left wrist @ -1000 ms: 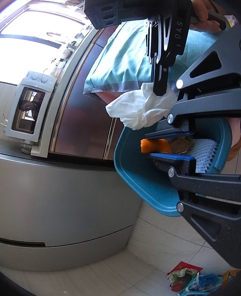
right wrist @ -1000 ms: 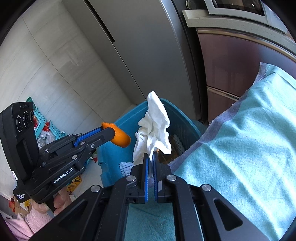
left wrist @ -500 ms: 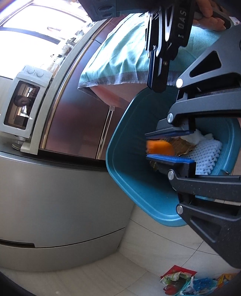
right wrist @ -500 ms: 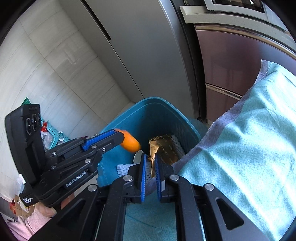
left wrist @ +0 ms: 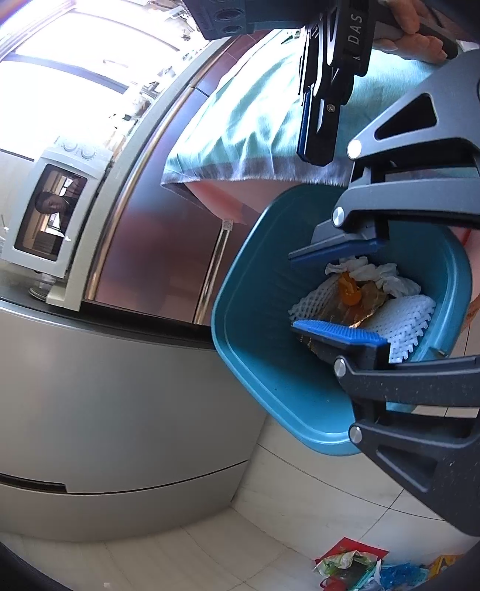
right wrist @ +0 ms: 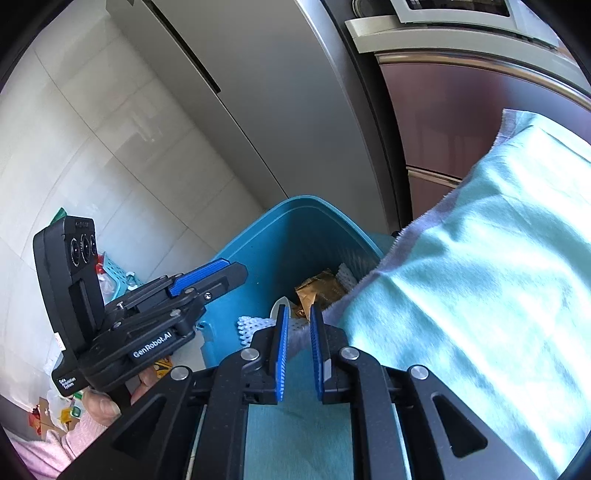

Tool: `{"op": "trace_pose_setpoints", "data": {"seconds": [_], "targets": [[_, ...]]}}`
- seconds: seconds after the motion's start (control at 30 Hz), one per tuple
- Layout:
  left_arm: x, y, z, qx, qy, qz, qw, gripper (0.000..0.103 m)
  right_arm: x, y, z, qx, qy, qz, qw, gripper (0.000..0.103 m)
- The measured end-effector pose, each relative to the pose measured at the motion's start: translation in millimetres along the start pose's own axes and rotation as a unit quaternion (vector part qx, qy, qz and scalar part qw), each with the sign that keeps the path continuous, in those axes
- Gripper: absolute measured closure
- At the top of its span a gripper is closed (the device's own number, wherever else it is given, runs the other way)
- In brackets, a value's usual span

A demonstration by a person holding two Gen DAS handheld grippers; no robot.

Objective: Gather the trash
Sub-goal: 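Move both tools back over the table toward the wrapper and peel piece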

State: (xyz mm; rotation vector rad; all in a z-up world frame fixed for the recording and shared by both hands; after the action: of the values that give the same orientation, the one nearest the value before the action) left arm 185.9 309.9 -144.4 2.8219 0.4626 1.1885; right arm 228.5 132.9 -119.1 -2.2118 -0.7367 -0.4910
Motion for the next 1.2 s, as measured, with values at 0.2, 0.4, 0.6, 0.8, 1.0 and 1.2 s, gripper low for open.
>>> {"op": "trace_pose_setpoints", "data": {"seconds": [0.2,0.4,0.6,0.8,1.0,1.2], "targets": [[1.5,20.5,-27.0,-0.024,0.025,0.016,0.9993,0.06,-5.5,5.8,-31.5,0.008,0.028,0.003,1.0,0.082],[-1.8,64.4,-54.4,-0.071,0.046,0.053,0.9951,0.052,-22.3,26.4,-83.5,-0.007,0.075,0.021,0.997,0.075],[-11.3,125.9,-66.9,-0.128,0.043,0.1,0.9858,0.049,-44.1,67.0,-144.9,-0.053,0.121,0.056,0.99,0.073],[-23.5,190.9,-68.3,-0.171,0.029,0.141,0.9747,0.049,-73.6,112.6,-210.6,-0.109,0.166,0.102,0.975,0.072],[-38.7,254.5,-65.0,-0.206,0.013,0.179,0.9618,0.049,-92.1,156.0,-259.1,-0.156,0.202,0.134,0.958,0.072],[-55.7,317.4,-64.3,-0.236,-0.004,0.223,0.9458,0.05,-104.4,195.0,-297.2,-0.189,0.229,0.158,0.942,0.072]]}}
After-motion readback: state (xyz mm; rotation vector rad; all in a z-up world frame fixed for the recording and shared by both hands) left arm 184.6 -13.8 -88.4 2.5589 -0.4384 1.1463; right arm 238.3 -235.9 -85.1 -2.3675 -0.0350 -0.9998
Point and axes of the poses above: each gripper's, at about its wrist camera, not at the fingertips, and z roughly the way its jaws point, y to its right, x to its top, the point moved 6 cm from there along z, roughly the way its jaws point, and after that the axes turned 6 degrees about x, right-handed, at the moved point
